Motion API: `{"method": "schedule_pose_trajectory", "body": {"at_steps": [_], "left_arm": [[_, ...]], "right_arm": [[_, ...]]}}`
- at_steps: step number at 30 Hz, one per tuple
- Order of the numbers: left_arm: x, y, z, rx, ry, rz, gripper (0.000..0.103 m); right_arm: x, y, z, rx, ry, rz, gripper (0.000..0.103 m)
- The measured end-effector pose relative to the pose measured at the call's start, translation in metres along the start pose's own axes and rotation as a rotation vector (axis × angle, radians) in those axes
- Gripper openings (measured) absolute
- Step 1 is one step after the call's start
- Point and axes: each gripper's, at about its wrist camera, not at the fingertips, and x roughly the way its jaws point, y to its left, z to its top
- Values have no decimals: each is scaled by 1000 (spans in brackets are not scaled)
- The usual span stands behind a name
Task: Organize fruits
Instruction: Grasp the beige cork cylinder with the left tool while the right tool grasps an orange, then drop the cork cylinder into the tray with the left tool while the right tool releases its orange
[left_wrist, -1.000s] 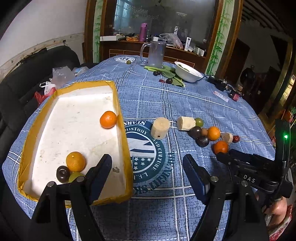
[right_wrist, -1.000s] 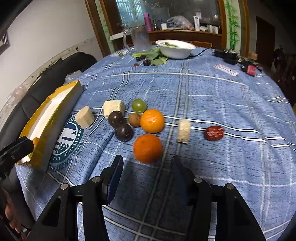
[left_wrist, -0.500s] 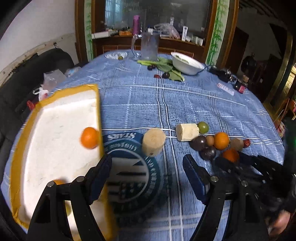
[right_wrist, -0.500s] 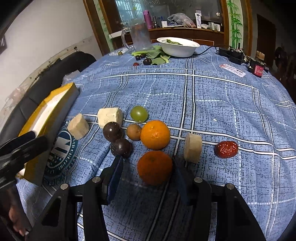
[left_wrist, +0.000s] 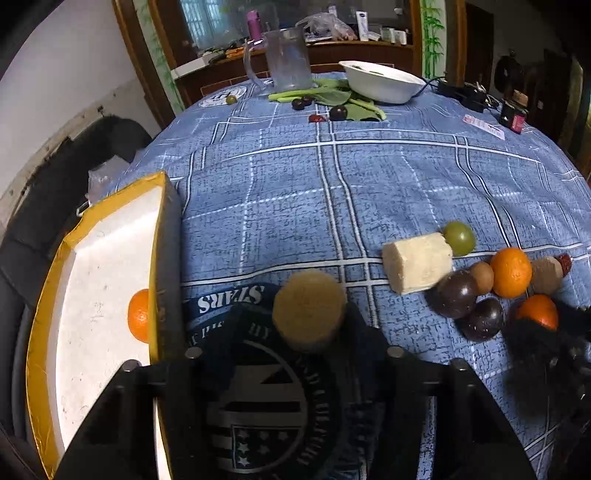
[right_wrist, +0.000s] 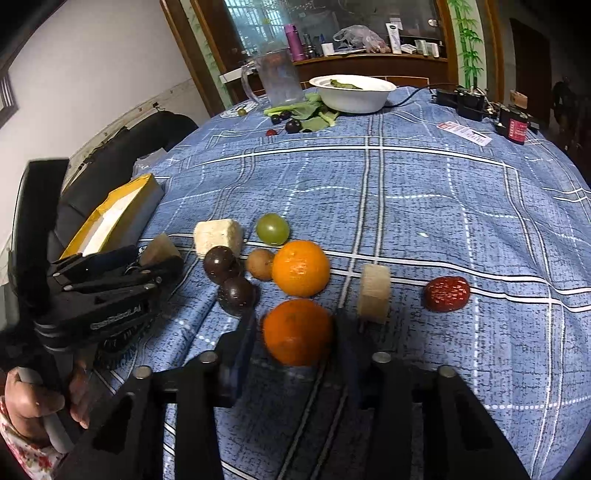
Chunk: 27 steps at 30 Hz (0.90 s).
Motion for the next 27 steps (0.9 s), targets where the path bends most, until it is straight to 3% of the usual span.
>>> {"method": "schedule_pose_trajectory", "body": {"at_steps": [2,4,6,15,17,21,27], "left_arm": [[-4,2,-2,-6,-9,0,36],[-11,8,-4,-41,-11,-38,33],[-22,17,-7,-98,-13,-104,33],[-77,65,-20,-257,-112,-206,33],[-90,85,-22,-287,-142,-189,33],[-98,125,-30,-335,-166,-107,33],[-83,187,-42,-409,-102,-35,33]], "right_arm": [[-1,-1,0,5,-1,10,39],[-1,-1,0,5,-1,12,39],[-1,-2,0,11,-3,20,38],[-13,-7,-1,37,-59,49,38],[-20,-5,-2,34,-79,36,38],[-37,20,0,4,-84,92,38],[-47,94,19,-137,-69,191,39]]}}
